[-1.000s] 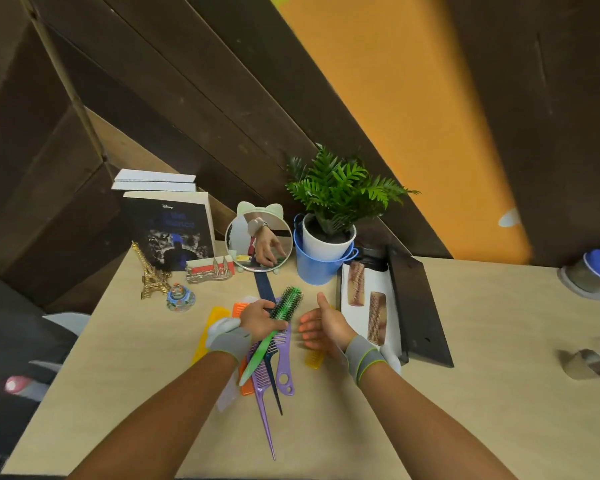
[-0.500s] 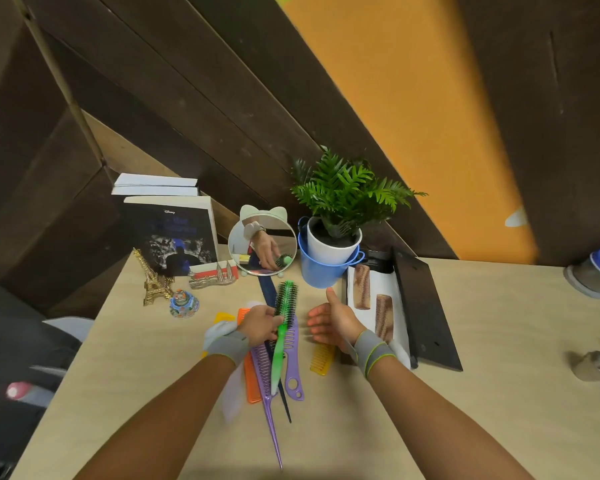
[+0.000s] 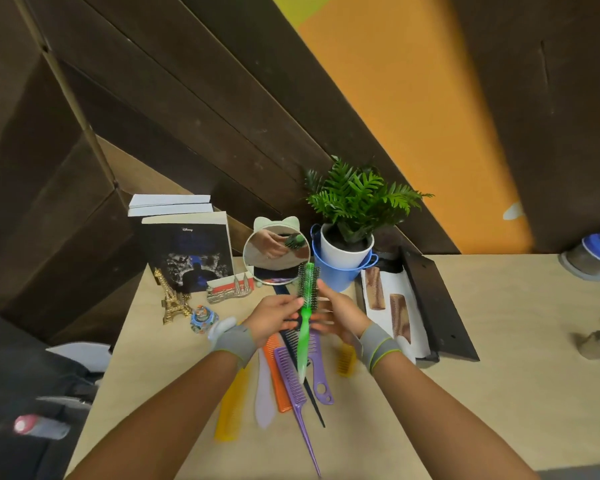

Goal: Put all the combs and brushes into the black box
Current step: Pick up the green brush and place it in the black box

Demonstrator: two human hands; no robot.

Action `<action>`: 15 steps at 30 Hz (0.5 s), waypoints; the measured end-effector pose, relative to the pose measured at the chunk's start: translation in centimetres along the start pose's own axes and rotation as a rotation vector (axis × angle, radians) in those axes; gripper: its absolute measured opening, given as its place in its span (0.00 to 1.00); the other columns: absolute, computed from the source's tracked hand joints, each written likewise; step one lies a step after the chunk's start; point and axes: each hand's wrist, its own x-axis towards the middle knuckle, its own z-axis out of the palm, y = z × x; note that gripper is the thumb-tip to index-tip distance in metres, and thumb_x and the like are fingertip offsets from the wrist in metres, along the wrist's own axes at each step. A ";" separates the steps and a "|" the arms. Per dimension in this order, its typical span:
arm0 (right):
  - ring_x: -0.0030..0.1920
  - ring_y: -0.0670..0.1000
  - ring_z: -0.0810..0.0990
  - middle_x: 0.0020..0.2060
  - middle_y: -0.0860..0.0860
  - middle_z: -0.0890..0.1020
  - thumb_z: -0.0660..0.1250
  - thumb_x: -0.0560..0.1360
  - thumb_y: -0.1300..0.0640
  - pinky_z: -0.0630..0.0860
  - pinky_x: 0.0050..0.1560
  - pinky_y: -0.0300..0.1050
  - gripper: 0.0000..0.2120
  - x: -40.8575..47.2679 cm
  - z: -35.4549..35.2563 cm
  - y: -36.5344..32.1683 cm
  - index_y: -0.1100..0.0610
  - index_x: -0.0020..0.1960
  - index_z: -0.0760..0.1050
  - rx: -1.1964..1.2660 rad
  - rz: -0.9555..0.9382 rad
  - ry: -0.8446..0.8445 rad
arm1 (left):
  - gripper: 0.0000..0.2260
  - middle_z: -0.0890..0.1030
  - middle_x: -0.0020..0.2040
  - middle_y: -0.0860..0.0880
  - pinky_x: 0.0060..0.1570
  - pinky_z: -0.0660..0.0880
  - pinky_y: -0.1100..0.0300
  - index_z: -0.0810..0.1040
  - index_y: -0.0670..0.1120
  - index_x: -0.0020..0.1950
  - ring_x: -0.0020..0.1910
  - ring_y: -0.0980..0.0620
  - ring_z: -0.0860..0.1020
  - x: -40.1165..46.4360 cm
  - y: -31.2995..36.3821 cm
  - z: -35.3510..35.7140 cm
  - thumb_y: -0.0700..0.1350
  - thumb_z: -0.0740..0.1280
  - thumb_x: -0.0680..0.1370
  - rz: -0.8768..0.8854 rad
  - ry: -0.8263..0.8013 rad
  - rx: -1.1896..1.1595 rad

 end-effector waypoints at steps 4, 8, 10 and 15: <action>0.41 0.49 0.79 0.47 0.52 0.81 0.64 0.75 0.43 0.77 0.42 0.42 0.18 -0.5 -0.2 -1.0 0.54 0.57 0.77 0.031 -0.072 0.019 | 0.04 0.83 0.36 0.54 0.41 0.75 0.69 0.77 0.47 0.50 0.35 0.60 0.81 -0.2 0.9 0.7 0.41 0.63 0.78 0.028 -0.077 0.035; 0.38 0.46 0.81 0.39 0.48 0.83 0.65 0.75 0.46 0.78 0.36 0.39 0.10 -1.2 -0.9 -1.4 0.52 0.45 0.80 0.088 -0.097 0.029 | 0.08 0.80 0.41 0.50 0.43 0.76 0.64 0.72 0.47 0.51 0.36 0.57 0.81 -0.2 1.4 1.6 0.40 0.68 0.75 0.040 -0.046 -0.018; 0.39 0.47 0.81 0.38 0.47 0.84 0.65 0.75 0.46 0.78 0.35 0.39 0.09 -1.6 -1.4 -1.6 0.51 0.45 0.80 0.111 -0.099 0.038 | 0.12 0.80 0.41 0.48 0.42 0.77 0.63 0.70 0.46 0.53 0.34 0.57 0.81 -0.1 1.6 2.2 0.39 0.69 0.73 0.036 -0.037 -0.044; 0.41 0.49 0.78 0.42 0.51 0.82 0.65 0.75 0.48 0.75 0.39 0.42 0.09 -2.5 -4.7 -1.6 0.51 0.49 0.78 0.135 -0.072 0.079 | 0.13 0.78 0.45 0.48 0.45 0.77 0.61 0.69 0.44 0.57 0.41 0.52 0.79 0.6 1.5 4.1 0.42 0.68 0.75 -0.018 -0.087 -0.072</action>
